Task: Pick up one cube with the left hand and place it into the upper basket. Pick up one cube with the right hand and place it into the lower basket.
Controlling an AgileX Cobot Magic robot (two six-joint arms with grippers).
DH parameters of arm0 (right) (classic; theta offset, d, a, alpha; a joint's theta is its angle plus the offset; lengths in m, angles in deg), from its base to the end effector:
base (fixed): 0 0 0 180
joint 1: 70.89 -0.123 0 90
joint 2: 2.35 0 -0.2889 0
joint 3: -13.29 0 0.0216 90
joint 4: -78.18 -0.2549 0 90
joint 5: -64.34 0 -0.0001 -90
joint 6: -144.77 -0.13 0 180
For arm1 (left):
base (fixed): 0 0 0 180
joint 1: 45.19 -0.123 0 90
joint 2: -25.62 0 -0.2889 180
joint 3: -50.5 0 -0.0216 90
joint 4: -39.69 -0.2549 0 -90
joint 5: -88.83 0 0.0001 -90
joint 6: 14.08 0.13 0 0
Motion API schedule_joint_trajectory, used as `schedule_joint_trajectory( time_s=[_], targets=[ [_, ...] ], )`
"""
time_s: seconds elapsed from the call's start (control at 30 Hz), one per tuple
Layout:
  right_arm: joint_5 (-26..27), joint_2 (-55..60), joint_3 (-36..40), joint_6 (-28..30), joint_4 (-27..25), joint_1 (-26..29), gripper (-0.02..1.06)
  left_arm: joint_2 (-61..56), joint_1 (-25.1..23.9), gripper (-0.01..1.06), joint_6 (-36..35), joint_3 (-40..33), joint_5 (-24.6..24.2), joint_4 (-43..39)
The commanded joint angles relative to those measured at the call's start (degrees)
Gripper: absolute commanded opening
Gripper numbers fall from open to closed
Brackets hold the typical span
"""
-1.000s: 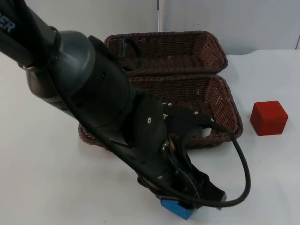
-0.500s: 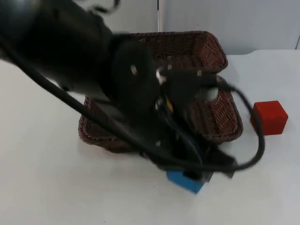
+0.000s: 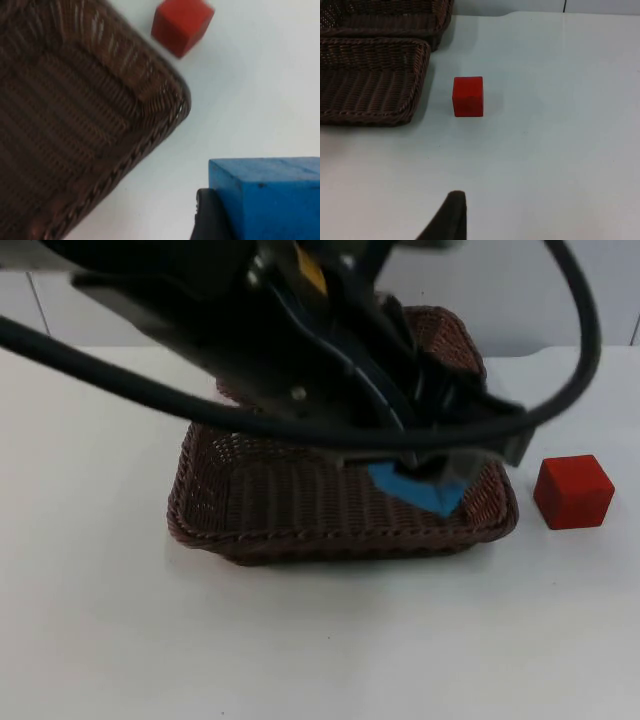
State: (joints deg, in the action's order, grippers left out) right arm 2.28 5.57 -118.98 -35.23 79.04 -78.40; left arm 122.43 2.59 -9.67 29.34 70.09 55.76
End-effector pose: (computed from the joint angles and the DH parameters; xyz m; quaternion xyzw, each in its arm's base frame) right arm 0.0271 0.0018 0.2639 -0.0556 0.8540 0.0264 0.5166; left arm 0.2329 -0.2739 0.2161 0.3092 0.8734 -0.2191 0.3059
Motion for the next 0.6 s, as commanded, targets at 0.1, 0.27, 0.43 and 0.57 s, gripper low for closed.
schedule_joint_trajectory(
  time_s=[0.1,0.27,0.43,0.57],
  targets=[
    [0.2,-0.2,0.1,0.3,-0.1,0.4,1.05,-1.1,0.1,0.00,-0.3,0.1,-0.1,-0.7],
    [0.2,-0.2,0.1,0.3,-0.1,0.4,1.05,-1.1,0.1,0.00,-0.3,0.1,-0.3,-0.7],
    [0.2,-0.2,0.1,0.3,-0.1,0.4,1.05,-1.1,0.1,0.00,-0.3,0.1,-0.3,-0.9],
    [0.2,-0.2,0.1,0.3,-0.1,0.4,1.05,-1.1,0.1,0.00,-0.3,0.1,-0.3,-1.1]
  ],
)
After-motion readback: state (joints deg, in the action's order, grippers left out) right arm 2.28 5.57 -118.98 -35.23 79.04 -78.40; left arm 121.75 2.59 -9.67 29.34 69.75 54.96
